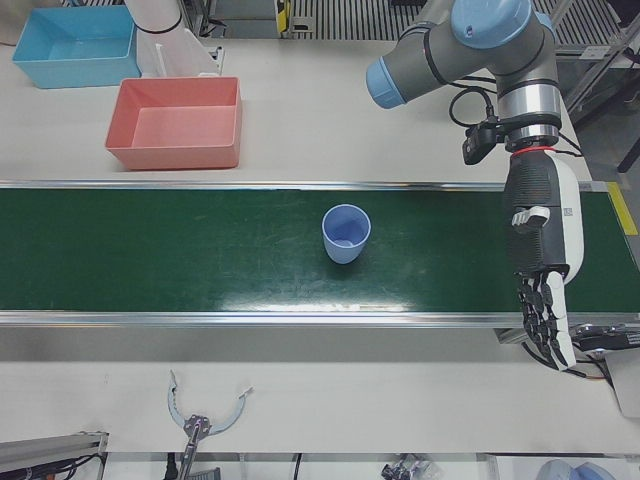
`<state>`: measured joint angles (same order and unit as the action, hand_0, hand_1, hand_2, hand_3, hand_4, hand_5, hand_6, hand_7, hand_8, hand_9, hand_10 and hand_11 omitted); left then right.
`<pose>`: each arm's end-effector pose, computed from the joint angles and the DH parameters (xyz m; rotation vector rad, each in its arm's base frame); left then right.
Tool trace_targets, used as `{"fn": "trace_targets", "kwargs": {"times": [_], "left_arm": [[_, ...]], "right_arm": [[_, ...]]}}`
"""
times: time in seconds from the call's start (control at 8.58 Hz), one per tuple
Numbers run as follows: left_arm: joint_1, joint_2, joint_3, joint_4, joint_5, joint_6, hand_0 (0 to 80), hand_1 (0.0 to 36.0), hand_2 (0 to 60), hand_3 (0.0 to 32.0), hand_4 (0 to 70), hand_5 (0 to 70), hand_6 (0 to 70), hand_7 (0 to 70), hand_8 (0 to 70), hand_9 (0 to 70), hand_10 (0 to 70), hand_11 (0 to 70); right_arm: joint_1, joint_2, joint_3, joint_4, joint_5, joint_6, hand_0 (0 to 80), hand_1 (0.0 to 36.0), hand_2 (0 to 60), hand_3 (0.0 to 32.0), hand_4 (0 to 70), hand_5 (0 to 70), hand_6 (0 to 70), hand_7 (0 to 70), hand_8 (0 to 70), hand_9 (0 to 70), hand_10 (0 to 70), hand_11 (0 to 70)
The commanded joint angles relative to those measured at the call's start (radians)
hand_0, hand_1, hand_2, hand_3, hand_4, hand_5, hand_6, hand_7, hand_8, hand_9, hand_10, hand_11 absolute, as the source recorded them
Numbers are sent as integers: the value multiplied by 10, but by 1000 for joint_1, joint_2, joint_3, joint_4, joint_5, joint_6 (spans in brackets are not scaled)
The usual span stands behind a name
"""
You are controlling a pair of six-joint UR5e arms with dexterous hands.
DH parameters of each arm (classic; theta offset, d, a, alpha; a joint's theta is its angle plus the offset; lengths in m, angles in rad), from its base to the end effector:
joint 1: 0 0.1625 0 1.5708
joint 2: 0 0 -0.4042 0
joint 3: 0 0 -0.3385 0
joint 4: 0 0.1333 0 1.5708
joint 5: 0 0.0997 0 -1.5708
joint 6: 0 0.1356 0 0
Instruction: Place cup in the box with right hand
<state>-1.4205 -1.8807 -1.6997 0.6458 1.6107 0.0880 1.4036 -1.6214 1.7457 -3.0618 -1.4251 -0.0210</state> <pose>-0.0453 -0.5548 0.5290 -0.1035 1.8553 -2.2676 0.0731 -0.4860 0.5947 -0.0334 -2.4292 1.9825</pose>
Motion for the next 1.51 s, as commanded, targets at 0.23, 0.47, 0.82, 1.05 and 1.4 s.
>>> {"fn": "trace_targets", "kwargs": {"times": [0.23,0.47,0.82,1.05,1.4], "left_arm": [[0,0,0,0,0,1,0,0,0,0,0,0,0,0,0,0,0,0],[0,0,0,0,0,-1,0,0,0,0,0,0,0,0,0,0,0,0],[0,0,0,0,0,-1,0,0,0,0,0,0,0,0,0,0,0,0],[0,0,0,0,0,1,0,0,0,0,0,0,0,0,0,0,0,0],[0,0,0,0,0,-1,0,0,0,0,0,0,0,0,0,0,0,0]], "right_arm": [[0,0,0,0,0,0,555,227,328,0,603,126,229,700,397,574,492,700],[0,0,0,0,0,0,553,227,330,0,602,125,228,700,396,573,491,698],[0,0,0,2,0,0,554,226,330,0,596,126,227,700,395,570,491,699],[0,0,-2,0,0,0,555,227,330,0,606,127,232,700,401,581,500,700],[0,0,-2,0,0,0,556,227,332,0,603,127,231,700,401,580,500,700]]}}
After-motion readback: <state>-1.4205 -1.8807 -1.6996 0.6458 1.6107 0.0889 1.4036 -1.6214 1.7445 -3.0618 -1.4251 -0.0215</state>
